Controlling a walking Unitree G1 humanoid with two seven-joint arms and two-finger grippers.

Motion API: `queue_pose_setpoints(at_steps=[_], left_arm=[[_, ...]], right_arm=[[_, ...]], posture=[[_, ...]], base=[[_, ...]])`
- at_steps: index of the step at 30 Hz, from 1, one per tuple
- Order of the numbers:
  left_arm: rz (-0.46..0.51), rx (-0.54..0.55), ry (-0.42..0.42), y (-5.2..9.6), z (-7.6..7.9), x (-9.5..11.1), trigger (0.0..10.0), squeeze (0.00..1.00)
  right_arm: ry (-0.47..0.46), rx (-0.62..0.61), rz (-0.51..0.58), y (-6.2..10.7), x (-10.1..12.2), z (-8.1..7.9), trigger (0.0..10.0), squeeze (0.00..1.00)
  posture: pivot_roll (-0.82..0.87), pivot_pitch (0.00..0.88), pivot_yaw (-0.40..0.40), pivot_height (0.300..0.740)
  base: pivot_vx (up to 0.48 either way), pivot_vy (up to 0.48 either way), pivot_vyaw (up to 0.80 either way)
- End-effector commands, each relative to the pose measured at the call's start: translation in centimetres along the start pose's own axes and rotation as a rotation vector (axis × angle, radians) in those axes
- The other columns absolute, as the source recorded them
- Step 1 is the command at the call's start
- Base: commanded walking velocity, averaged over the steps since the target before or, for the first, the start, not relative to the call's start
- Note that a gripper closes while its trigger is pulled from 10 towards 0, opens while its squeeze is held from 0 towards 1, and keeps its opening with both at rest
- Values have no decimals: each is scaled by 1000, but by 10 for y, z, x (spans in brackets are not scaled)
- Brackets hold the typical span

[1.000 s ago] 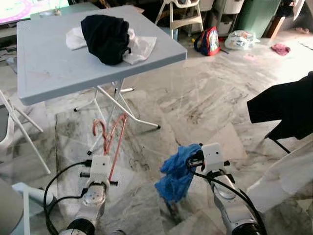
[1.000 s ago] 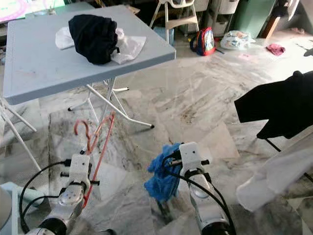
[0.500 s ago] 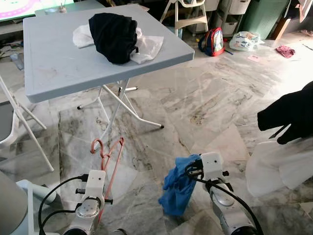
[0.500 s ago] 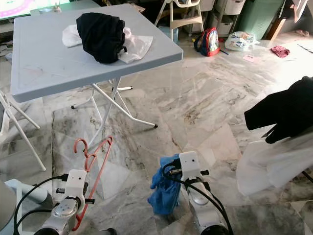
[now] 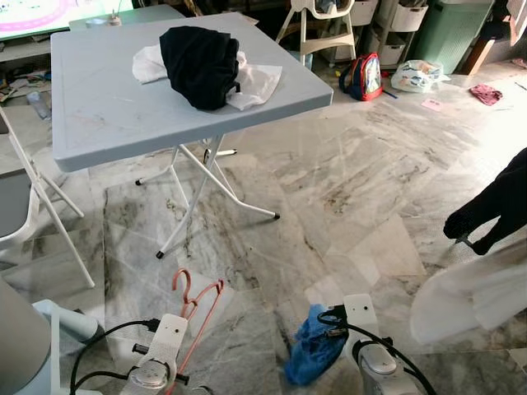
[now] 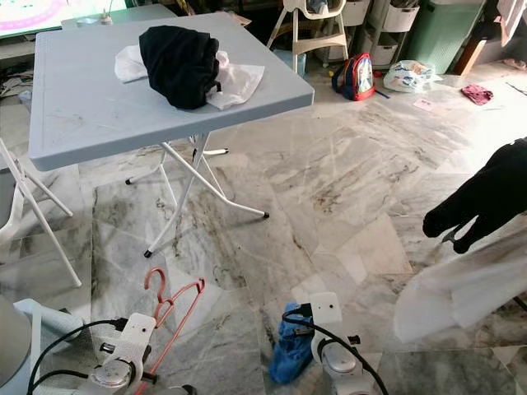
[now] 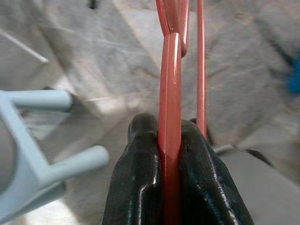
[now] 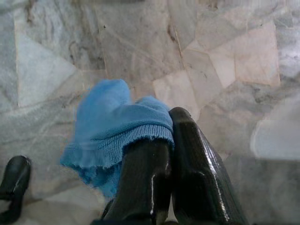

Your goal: Hang hanger

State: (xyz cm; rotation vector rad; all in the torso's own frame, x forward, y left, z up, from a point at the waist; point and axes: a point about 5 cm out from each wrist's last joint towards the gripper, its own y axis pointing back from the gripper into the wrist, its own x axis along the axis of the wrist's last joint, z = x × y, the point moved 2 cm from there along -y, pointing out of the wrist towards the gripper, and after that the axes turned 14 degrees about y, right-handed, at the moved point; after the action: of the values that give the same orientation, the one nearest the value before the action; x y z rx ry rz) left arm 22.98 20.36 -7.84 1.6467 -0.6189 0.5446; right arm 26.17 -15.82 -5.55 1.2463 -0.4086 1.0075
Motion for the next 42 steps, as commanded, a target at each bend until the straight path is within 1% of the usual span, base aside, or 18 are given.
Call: queue_pose_setpoints(at_steps=[1, 3, 4, 5, 6, 8, 10, 13, 14, 18, 19, 20, 21, 26, 28, 30, 35, 42], left_arm=[[74, 35, 4, -2, -8, 18, 10000, 0], [106, 50, 42, -2, -12, 26, 10000, 0], [143, 62, 104, -3, -17, 35, 10000, 0], [143, 62, 104, -3, -17, 35, 10000, 0], [181, 66, 143, -2, -21, 42, 10000, 0], [217, 64, 156, -1, -24, 48, 10000, 0], [261, 56, 188, 0, -26, 53, 10000, 0], [309, 60, 243, 2, -30, 58, 10000, 0], [353, 61, 268, 5, -31, 64, 10000, 0], [409, 51, 286, 8, -33, 73, 10000, 0], [455, 46, 298, 11, -35, 81, 10000, 0], [455, 46, 298, 11, -35, 81, 10000, 0], [484, 44, 301, 13, -36, 88, 10000, 0], [541, 42, 320, 18, -38, 102, 10000, 0], [547, 40, 321, 18, -38, 104, 10000, 0], [571, 33, 325, 22, -35, 111, 10000, 0], [603, 13, 306, 25, -29, 119, 10000, 0], [651, -9, 299, 30, -24, 139, 10000, 0]], right_arm=[[14, -17, 53, -3, 12, 6, 10000, 0], [11, -29, 86, -4, 19, 9, 10000, 0], [-2, -47, 129, -4, 27, 14, 10000, 0], [-2, -47, 129, -4, 27, 14, 10000, 0], [5, -51, 179, -4, 35, 17, 10000, 0], [50, -34, 232, -3, 42, 15, 10000, 0], [85, -26, 322, 0, 55, 14, 10000, 0], [65, -55, 420, 5, 70, 20, 10000, 0], [67, -75, 473, 8, 80, 24, 10000, 0], [60, -94, 526, 12, 90, 29, 10000, 0], [58, -103, 568, 15, 100, 32, 10000, 0], [58, -103, 568, 15, 100, 32, 10000, 0], [69, -102, 607, 19, 109, 33, 10000, 0], [90, -94, 665, 24, 124, 34, 10000, 0], [88, -94, 670, 25, 125, 35, 10000, 0], [81, -100, 692, 27, 133, 36, 10000, 0], [66, -113, 712, 29, 141, 36, 10000, 0], [28, -145, 740, 32, 155, 40, 10000, 0]], posture=[[88, 67, -37, 740], [90, 70, -38, 740], [94, 73, -39, 740], [94, 73, -39, 740], [93, 77, -41, 740], [95, 83, -39, 740], [96, 90, -38, 740], [98, 103, -38, 740], [98, 110, -39, 740], [101, 119, -40, 740], [102, 129, -42, 740], [102, 129, -42, 740], [102, 129, -42, 740], [108, 122, -45, 740], [108, 122, -45, 740], [113, 120, -43, 740], [116, 117, -40, 740], [122, 98, -32, 740]], base=[[0, 0, 0], [0, 0, 0], [0, 0, 0], [0, 0, 0], [0, 0, 0], [0, 0, 0], [0, 0, 0], [0, 0, 0], [0, 0, 0], [0, 0, 308], [0, 0, 500], [0, 0, 500], [266, 0, 513], [265, 0, 489], [262, 0, 469], [264, 0, 466], [267, 0, 460], [292, 0, 0]])
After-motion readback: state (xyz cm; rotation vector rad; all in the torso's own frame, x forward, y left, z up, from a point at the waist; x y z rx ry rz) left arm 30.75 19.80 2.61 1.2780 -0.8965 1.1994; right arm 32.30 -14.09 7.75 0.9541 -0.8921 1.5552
